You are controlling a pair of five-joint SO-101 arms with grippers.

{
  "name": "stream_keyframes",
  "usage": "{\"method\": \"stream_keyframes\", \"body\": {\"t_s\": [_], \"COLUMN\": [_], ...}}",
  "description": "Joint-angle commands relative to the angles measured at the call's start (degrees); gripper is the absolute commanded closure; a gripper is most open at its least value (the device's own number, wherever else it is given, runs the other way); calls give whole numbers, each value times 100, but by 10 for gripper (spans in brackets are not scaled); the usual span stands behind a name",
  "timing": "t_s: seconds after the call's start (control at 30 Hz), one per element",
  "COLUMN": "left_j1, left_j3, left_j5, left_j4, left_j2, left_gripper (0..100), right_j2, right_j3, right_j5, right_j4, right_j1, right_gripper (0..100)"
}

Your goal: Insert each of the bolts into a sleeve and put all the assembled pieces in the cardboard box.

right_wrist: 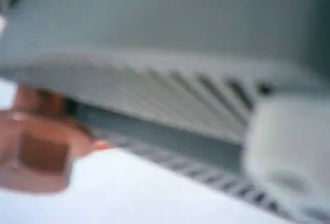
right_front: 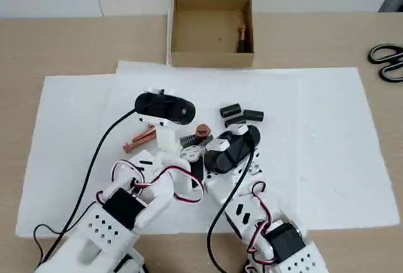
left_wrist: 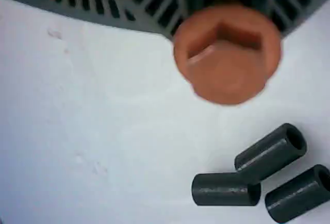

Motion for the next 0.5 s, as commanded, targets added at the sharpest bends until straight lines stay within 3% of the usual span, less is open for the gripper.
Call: {"method": "stream_keyframes", "body": {"t_s": [0.0, 0.13, 0.3, 0.47], "left_j1": [9, 9, -18, -563], "left_j3": [-13, -13, -207, -523], "left_j5": [-9, 18, 0, 0], "left_j4": [79, 97, 88, 88], "left_j2": [-62, -70, -70, -70], "left_gripper": [885, 739, 764, 768], "right_j2": [-119, -119, -119, -119], "right_j3": [-79, -79, -70, -70], "right_j5": [0, 0, 0, 0], "right_j4": [-163, -163, -163, -163], "right_j1": [-4, -4, -4, -4], "right_gripper": [995, 995, 995, 995]}}
